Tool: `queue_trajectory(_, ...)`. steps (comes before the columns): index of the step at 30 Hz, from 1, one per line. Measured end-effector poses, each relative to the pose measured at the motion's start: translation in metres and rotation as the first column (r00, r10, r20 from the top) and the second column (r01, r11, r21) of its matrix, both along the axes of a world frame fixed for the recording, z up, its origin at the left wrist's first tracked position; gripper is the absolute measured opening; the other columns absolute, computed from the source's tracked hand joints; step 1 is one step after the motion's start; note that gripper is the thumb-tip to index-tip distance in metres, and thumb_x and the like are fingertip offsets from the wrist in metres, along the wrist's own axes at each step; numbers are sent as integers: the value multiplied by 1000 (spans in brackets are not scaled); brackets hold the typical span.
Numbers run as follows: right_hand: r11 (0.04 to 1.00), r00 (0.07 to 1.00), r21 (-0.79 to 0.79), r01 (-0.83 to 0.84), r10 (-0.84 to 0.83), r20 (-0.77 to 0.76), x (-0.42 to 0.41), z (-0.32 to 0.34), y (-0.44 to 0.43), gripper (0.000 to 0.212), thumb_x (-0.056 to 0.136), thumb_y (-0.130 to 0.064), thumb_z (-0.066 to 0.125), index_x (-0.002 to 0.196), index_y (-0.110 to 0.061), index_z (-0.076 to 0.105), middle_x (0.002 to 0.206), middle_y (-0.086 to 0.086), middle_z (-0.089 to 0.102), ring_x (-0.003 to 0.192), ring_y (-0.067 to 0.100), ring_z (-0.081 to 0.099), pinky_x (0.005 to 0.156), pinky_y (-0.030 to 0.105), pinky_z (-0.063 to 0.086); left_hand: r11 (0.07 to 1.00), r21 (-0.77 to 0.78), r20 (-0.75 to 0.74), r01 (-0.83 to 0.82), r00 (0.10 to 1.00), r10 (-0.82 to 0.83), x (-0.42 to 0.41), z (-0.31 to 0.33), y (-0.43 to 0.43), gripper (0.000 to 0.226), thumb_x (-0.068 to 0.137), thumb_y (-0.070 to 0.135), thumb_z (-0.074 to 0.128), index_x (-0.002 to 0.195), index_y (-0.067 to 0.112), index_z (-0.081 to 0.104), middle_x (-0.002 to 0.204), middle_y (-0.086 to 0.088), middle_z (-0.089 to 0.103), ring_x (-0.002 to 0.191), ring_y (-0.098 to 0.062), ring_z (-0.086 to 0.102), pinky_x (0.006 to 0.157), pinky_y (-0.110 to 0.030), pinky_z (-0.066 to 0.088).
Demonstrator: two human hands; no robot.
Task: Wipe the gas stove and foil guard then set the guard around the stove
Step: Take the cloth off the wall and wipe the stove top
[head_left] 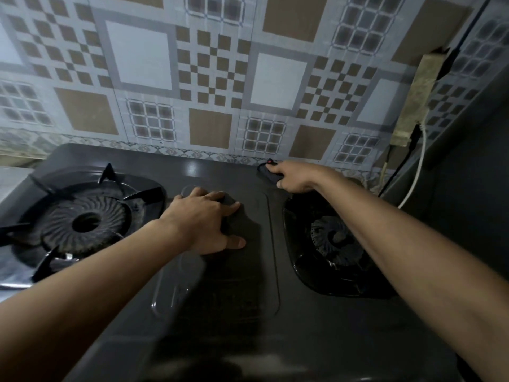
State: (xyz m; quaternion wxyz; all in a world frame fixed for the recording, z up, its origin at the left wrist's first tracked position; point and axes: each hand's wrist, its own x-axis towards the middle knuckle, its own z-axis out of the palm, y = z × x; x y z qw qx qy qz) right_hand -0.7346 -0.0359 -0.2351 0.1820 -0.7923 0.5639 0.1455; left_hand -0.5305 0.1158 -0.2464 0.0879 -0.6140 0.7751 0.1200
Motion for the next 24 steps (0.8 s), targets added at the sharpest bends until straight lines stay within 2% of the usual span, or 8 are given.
queue_trajectory(2,997,998,-56,52,-54,-37,18,2,11,60,94,2,40,152,-12,33,153,13,38,124,35,52,81,35,48,1000,-12,-17,6,1000,-6,1,0,0,82,83,78,43,154,46,19,165,9,17,148,-28,18,112,-52,28)
queue_trajectory(4,993,997,-91,72,-76,-33,35,3,21,49,90,3,40,138,-2,50,136,20,54,111,36,59,73,36,48,999,-31,-93,-7,996,4,5,1,0,72,88,65,47,153,40,29,161,7,29,144,-28,30,112,-49,34)
queue_trajectory(7,991,998,-129,45,-51,-46,54,7,40,35,90,2,44,121,-4,59,117,18,61,95,32,61,71,39,50,997,-46,-248,-67,967,53,21,5,-1,51,87,38,59,136,25,55,130,-5,63,115,-29,60,95,-41,52)
queue_trajectory(12,980,999,-197,35,-40,-21,73,15,68,45,88,1,51,130,-12,58,109,11,62,72,21,52,57,32,40,993,-115,-263,-26,965,-5,44,5,8,37,84,18,59,120,21,68,116,-5,69,100,-27,66,83,-40,58)
queue_trajectory(16,983,996,-169,70,-60,61,80,26,94,55,89,-1,57,139,-23,56,134,4,61,87,21,53,60,30,40,982,-186,-249,-16,968,-32,56,1,19,31,86,26,59,115,19,70,119,-7,68,106,-31,65,85,-44,56)
queue_trajectory(19,978,990,-181,100,-79,119,84,41,122,50,91,-6,57,137,-25,59,134,1,61,89,19,55,66,30,41,977,-214,-265,-4,963,-54,67,5,32,32,89,33,58,118,23,68,112,-5,71,104,-29,66,86,-43,56)
queue_trajectory(22,959,977,-228,169,-133,168,85,54,163,51,89,-5,60,135,-27,61,128,2,65,87,20,61,60,29,44,966,-260,-272,-4,960,-69,81,7,48,43,94,36,56,135,21,60,131,-9,64,120,-32,59,98,-44,50)
queue_trajectory(24,944,967,-250,216,-171,190,88,55,199,51,89,-7,61,136,-29,60,135,1,61,94,21,62,68,32,50,951,-309,-227,22,969,-96,98,6,63,52,95,46,51,141,21,55,140,-12,56,130,-33,50,105,-48,45)
